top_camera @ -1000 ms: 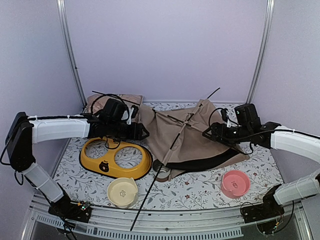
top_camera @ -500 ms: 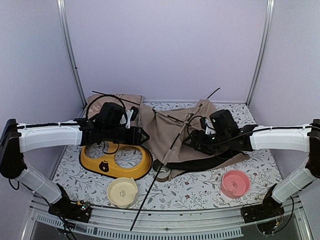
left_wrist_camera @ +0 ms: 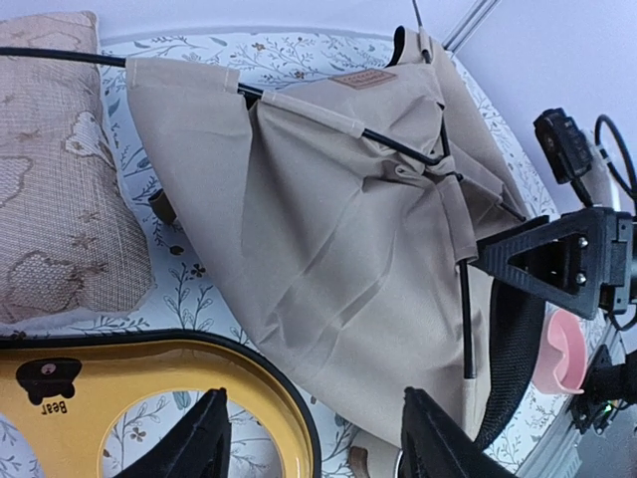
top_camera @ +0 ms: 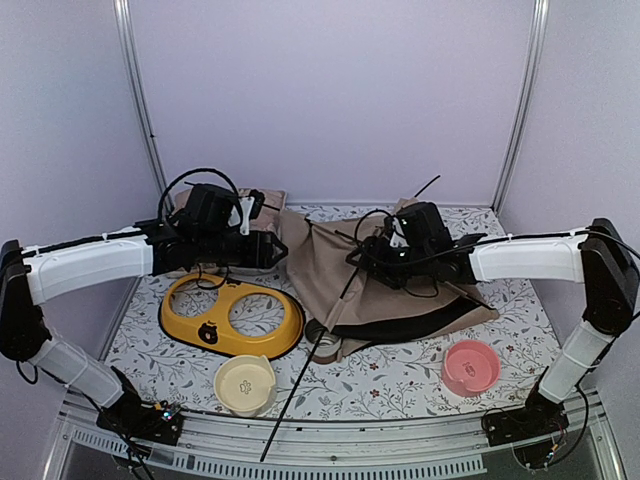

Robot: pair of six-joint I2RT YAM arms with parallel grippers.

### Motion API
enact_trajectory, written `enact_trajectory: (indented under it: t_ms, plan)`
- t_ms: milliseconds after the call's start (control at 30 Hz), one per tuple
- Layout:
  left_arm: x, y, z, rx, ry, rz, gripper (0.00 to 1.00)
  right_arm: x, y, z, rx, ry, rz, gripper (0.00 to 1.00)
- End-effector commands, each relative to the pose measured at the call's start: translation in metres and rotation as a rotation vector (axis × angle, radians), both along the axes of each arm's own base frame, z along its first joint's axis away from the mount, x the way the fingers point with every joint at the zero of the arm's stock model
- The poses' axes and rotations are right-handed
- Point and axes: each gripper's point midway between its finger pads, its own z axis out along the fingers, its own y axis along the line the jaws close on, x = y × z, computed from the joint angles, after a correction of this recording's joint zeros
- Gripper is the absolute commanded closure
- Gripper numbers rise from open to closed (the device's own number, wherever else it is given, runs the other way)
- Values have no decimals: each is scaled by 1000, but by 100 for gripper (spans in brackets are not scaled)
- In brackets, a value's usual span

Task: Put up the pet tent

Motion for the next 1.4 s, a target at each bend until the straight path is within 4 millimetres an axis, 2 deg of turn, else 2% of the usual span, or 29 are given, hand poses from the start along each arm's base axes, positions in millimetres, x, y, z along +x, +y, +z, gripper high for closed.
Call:
enact_trajectory:
  t_ms: [0,167,300,467,567,700,867,1067,1267,1367]
  plan:
    - [5,6,14,28,-35,-6,41,14,3,-7,-14,0,-39,29]
    - [26,5,46,39,-99,9,41,23,3,-18,-37,8,-68,35]
    - [37,5,62,55,-130,11,41,33,4,-20,-55,2,-92,47]
    - [50,5,80,75,-168,-1,40,44,0,-9,-99,-48,-108,71]
    - [55,2,91,90,-197,-21,40,52,2,8,-127,-93,-98,85]
    - [61,-3,106,116,-233,-49,39,55,1,20,-164,-120,-85,99]
    - [68,-2,117,169,-266,-59,40,51,-3,36,-205,-142,-62,100]
    - [68,0,133,234,-319,-99,40,49,-10,79,-263,-208,-32,100]
    - [67,4,169,255,-394,-108,39,45,-9,123,-303,-277,13,100]
    - [65,5,187,247,-428,-109,39,42,-12,135,-336,-303,30,100]
